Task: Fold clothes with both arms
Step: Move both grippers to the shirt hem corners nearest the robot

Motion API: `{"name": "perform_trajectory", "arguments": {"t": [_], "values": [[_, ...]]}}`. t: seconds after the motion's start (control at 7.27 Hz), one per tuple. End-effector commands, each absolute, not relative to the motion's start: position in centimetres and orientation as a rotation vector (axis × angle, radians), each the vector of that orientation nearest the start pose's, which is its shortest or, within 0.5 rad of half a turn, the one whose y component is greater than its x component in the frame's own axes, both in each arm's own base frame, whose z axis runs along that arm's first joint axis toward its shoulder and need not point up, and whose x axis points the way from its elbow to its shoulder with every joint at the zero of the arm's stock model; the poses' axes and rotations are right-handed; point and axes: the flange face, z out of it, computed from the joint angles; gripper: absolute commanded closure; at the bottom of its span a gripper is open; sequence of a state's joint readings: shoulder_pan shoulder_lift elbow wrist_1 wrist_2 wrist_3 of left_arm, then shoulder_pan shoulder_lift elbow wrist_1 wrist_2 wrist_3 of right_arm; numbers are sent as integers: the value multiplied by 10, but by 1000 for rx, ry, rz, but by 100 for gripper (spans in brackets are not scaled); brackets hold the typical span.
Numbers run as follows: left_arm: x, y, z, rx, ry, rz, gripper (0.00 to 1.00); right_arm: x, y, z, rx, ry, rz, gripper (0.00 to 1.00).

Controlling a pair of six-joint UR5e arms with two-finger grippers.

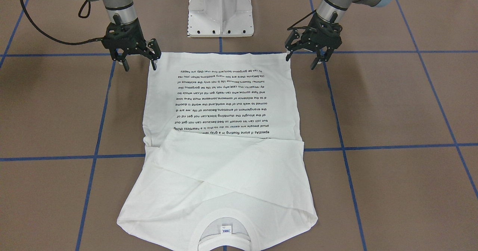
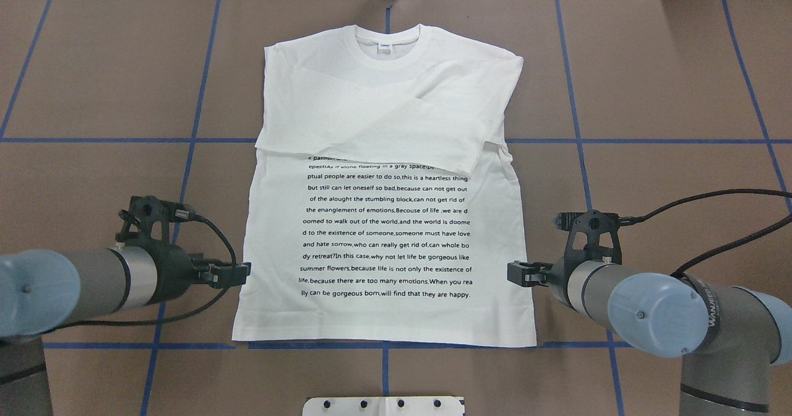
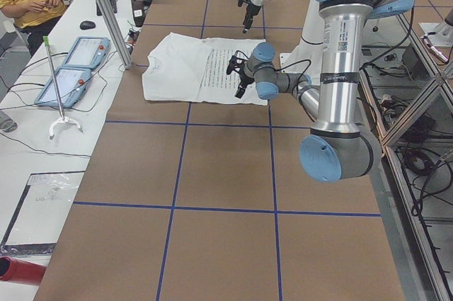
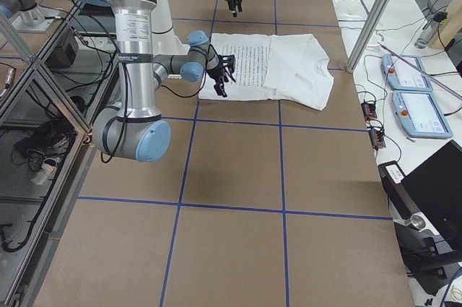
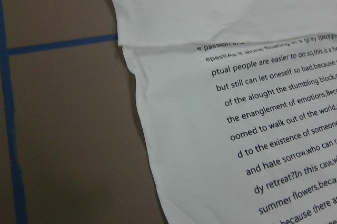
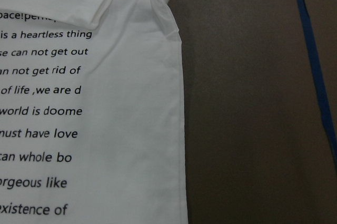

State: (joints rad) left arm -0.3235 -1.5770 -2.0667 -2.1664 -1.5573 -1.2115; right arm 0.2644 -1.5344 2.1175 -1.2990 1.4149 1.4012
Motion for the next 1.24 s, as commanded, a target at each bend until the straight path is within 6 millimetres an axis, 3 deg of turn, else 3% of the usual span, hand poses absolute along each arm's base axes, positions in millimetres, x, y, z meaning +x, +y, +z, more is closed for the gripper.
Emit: {"name": "perform_trajectory", "arguments": {"t": [0.0,0.28,0.41,1.1], "values": [[451,-238,368,312,947,-34,2,-431,-262,364,332,-793,147,0],[457,-231,376,309,913,-22,40,-433,-260,365,337,-789,144,0],[462,-226,377,301,898,-10,44,-434,-260,367,337,-786,143,0],[473,-209,377,284,902,25,47,-436,-258,369,336,-782,139,0]]}}
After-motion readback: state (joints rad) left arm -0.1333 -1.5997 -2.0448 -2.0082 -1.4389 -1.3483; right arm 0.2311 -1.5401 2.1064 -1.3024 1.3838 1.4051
